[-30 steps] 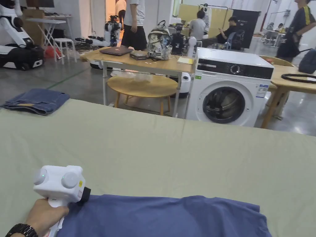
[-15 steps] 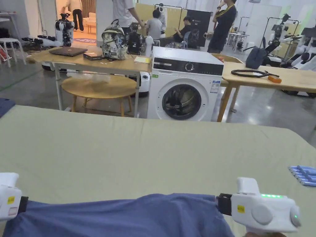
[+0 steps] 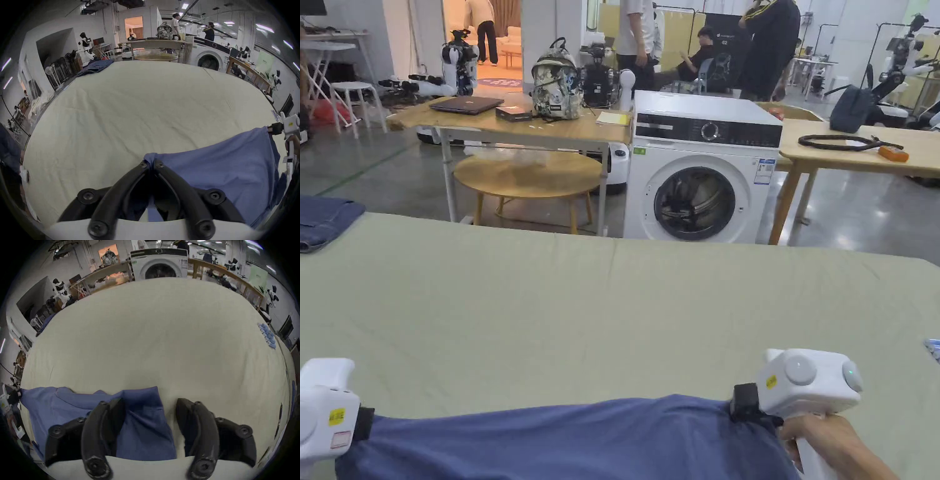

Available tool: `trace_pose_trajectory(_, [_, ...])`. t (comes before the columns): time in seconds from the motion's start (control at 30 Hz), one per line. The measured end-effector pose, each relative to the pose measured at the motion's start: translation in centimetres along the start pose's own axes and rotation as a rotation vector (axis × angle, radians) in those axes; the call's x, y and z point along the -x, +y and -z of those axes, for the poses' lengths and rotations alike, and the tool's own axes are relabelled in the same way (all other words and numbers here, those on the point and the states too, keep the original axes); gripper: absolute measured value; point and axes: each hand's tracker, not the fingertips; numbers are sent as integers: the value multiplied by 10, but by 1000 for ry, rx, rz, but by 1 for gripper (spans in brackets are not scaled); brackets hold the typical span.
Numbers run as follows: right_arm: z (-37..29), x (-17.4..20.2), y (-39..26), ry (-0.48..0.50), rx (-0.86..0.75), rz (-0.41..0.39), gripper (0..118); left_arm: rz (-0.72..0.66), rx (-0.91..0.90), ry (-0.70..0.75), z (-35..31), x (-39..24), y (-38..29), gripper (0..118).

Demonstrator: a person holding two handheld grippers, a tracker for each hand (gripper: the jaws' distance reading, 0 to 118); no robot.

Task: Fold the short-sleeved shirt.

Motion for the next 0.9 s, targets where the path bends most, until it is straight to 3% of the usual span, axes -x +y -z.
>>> trace_pose_trajectory(0.07, [-2,16,-5,-56,-10,-62,53,4,2,1,0,-1,0,0])
trace_pose_trajectory(0.13, [-1,27,-9,-49,-32,-124,27,1,3,-4,-5,-8,-2,0])
trace_pose_trajectory(0.2, [7,32,-8,-18,-28,-117,6,1,1,-7,-5,-11,-2,0])
trace_pose_trajectory(0.27, [7,35,-9,-35,-29,-124,5,-7,2,-16,-5,-13,-2,0])
trace_pose_trajectory(0.33, [-4,32,-13,-30,-57,-83,4,-9,-1,-19,-9,-16,-1,0])
trace_pose_trajectory(0.47, [-34,12,-12,-48,-221,-45,4,-7,-43,-19,-27,-14,4,0])
trace_pose_trajectory(0.9, [-252,-2,-46,-56,-621,-35,4,-17,-324,-81,-159,-8,65,0])
